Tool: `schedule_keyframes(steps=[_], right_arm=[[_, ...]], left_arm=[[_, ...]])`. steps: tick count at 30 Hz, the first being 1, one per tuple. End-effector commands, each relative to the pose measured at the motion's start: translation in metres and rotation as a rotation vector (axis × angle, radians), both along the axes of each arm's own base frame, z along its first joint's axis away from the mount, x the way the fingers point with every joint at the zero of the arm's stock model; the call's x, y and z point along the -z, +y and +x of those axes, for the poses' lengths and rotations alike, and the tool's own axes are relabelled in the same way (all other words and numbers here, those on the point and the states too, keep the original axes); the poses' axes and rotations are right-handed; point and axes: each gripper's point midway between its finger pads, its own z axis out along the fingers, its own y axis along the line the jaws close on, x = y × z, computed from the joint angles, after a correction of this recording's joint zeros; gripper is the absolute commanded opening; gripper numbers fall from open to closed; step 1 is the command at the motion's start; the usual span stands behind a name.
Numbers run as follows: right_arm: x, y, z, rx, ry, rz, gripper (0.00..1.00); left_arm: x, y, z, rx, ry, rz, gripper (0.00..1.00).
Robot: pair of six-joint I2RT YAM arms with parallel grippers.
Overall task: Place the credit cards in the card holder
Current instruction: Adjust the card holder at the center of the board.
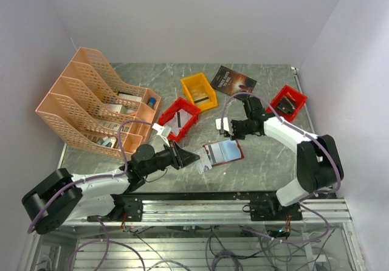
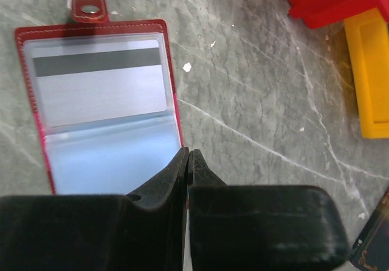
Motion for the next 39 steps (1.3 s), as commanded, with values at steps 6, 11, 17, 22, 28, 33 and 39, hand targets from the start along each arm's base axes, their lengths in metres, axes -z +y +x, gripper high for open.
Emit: schedule_keyframes(steps=[6, 11, 17, 22, 28, 33, 39], right_arm=[[0.030, 0.012, 0.031, -0.036, -0.038, -0.095, 0.00], [0.042, 0.016, 0.029, -0.083, -0.002, -0.121, 0.00], [0.050, 0.020, 0.027, -0.117, 0.025, -0.144, 0.00], [0.056, 0.021, 0.010, -0.182, 0.049, -0.170, 0.00], [0.057, 0.023, -0.019, -0.244, 0.082, -0.176, 0.00], [0.053, 0.025, -0.040, -0.262, 0.107, -0.164, 0.00], [0.010, 0.035, -0.037, -0.161, 0.099, -0.060, 0.00]], left_arm=[[-0.001, -0.003, 0.006, -0.023, -0.033, -0.021, 0.07], [0.002, -0.001, 0.007, -0.032, -0.030, -0.011, 0.07], [0.000, -0.002, 0.006, -0.026, -0.025, -0.028, 0.07], [-0.003, -0.003, 0.004, -0.018, -0.015, -0.056, 0.07], [-0.003, -0.009, -0.001, -0.011, -0.006, -0.073, 0.07], [-0.001, -0.015, -0.008, -0.002, 0.004, -0.076, 0.07], [0.003, -0.016, -0.019, 0.013, 0.027, -0.103, 0.07]])
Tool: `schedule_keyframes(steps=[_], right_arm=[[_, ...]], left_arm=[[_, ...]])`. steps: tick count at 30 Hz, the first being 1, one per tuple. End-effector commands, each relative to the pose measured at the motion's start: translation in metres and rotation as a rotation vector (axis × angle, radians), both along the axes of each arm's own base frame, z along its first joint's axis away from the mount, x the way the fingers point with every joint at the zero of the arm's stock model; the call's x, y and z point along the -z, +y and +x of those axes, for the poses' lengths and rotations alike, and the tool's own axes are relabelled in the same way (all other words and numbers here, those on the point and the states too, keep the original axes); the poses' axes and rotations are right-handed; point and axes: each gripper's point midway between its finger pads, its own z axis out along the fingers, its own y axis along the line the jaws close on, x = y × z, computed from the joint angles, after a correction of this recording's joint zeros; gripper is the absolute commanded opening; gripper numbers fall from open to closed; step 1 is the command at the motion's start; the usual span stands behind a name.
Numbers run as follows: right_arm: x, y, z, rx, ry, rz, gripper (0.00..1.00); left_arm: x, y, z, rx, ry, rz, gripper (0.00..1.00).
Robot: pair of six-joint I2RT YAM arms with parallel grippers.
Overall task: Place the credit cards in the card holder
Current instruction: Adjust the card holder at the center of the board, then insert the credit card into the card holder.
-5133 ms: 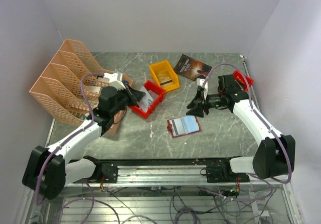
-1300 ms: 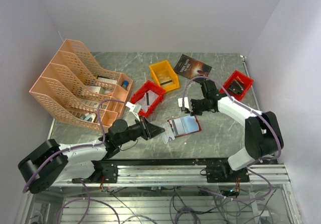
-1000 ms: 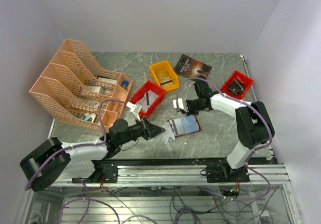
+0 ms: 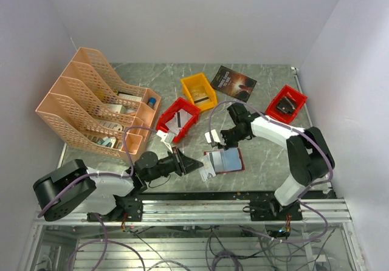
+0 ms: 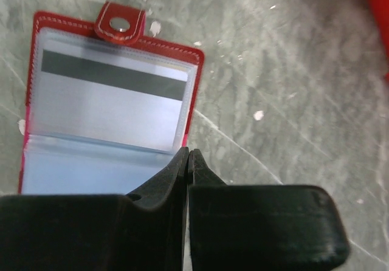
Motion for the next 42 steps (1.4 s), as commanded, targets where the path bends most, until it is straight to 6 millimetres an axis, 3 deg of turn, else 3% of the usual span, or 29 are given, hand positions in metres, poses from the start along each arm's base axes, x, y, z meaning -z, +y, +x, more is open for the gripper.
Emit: schedule_keyframes(steps=[1, 7, 10, 15, 20, 27, 42], right_arm=[[-0.045, 0.009, -0.001, 0.077, 0.005, 0.108, 0.00], [-0.090, -0.017, -0.013, 0.247, 0.036, 0.250, 0.18], [-0.097, -0.040, -0.021, 0.338, 0.082, 0.294, 0.24], [-0.071, -0.063, -0.030, 0.429, 0.132, 0.176, 0.26], [-0.052, -0.070, -0.028, 0.522, 0.212, 0.110, 0.27], [-0.028, -0.076, -0.028, 0.604, 0.329, 0.026, 0.27], [-0.009, -0.086, -0.022, 0.695, 0.361, -0.051, 0.29]], left_arm=[[-0.015, -0.004, -0.002, -0.008, -0.025, -0.060, 0.07], [-0.009, -0.023, 0.000, 0.030, 0.011, 0.016, 0.07], [-0.002, -0.029, 0.014, -0.028, 0.064, 0.027, 0.07], [-0.002, -0.050, 0.028, -0.049, 0.131, -0.068, 0.07], [0.024, -0.064, 0.034, -0.040, 0.180, -0.058, 0.07], [0.048, -0.067, 0.045, -0.081, 0.185, 0.037, 0.07], [0.077, -0.069, 0.062, -0.082, 0.204, 0.115, 0.07]])
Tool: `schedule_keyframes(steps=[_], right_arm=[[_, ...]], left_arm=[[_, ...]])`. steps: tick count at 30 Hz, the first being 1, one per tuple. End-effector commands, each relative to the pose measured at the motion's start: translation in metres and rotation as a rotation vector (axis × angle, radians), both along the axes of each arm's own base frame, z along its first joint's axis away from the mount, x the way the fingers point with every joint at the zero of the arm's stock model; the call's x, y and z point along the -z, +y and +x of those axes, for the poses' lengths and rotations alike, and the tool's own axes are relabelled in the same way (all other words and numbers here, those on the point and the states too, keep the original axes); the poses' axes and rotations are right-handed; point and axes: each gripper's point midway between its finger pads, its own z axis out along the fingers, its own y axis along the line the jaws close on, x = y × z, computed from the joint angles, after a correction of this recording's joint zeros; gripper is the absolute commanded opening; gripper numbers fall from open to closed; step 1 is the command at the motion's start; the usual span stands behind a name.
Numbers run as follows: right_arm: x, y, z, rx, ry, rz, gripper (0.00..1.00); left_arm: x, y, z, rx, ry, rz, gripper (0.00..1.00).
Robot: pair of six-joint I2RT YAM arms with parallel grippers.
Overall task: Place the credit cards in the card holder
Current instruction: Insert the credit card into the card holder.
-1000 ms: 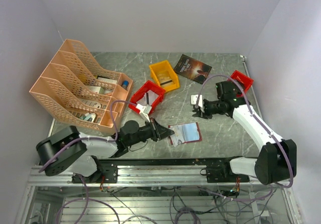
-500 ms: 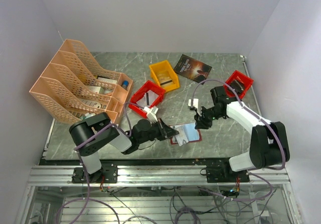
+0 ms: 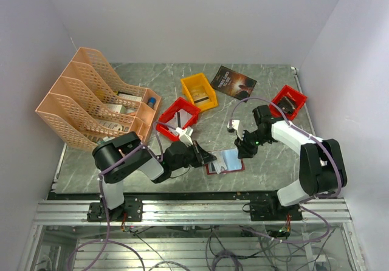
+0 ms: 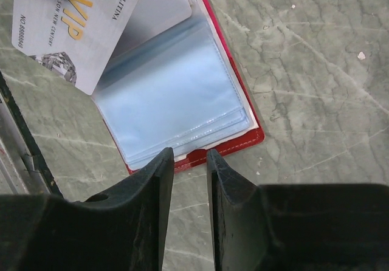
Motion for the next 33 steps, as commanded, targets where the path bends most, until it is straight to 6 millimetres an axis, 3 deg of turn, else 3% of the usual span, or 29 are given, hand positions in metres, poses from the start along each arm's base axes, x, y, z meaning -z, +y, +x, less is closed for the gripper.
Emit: schedule_keyframes(steps=[1, 17, 33], right_arm=[[-0.003, -0.002, 0.010, 0.027, -0.015, -0.013, 0.29], [0.004, -0.005, 0.011, 0.043, 0.001, -0.040, 0.30], [0.013, -0.010, 0.010, 0.062, 0.031, -0.073, 0.30]], left_arm=[[-0.007, -0.006, 0.009, 0.007, -0.050, -0.004, 0.07], [0.010, -0.003, 0.013, 0.010, -0.026, 0.021, 0.07], [0.009, -0.003, 0.015, 0.016, -0.021, -0.029, 0.07]])
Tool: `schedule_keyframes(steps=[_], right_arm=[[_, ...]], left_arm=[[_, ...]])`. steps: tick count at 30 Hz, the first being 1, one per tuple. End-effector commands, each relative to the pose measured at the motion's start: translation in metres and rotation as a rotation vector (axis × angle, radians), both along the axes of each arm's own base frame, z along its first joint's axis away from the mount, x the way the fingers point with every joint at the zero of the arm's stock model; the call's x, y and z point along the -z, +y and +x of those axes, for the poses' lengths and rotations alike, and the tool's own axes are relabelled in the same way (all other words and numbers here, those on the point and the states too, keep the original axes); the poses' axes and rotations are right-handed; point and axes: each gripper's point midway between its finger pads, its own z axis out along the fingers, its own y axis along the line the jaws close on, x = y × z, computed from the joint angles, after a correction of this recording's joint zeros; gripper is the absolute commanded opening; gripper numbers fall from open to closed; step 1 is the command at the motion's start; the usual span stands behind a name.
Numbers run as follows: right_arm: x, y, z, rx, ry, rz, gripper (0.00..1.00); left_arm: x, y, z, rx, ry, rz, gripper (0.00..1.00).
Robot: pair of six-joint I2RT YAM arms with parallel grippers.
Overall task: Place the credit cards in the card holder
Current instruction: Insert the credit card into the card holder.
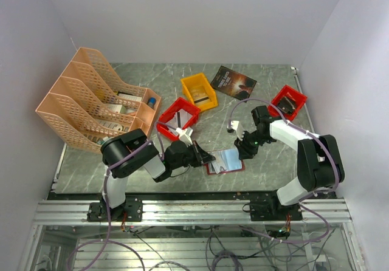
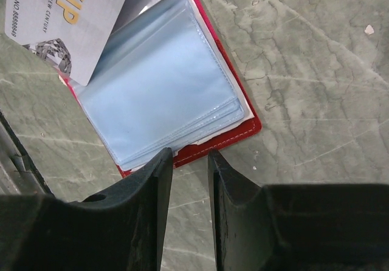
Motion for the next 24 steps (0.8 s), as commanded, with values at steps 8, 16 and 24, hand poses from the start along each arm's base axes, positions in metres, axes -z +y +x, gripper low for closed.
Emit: schedule_keyframes(steps=[8, 16, 24], right_arm=[[0.005, -0.003, 0.007, 0.029, 0.016, -0.028, 0.31], [0.005, -0.004, 0.008, 0.037, 0.021, -0.031, 0.32], [0.006, -0.004, 0.008, 0.038, 0.022, -0.034, 0.32]], left_arm=[[-0.022, -0.008, 0.005, 0.031, -0.070, -0.083, 0.07], [-0.037, -0.003, 0.001, 0.038, -0.112, -0.101, 0.07], [-0.036, -0.008, 0.002, 0.051, -0.102, -0.124, 0.07]])
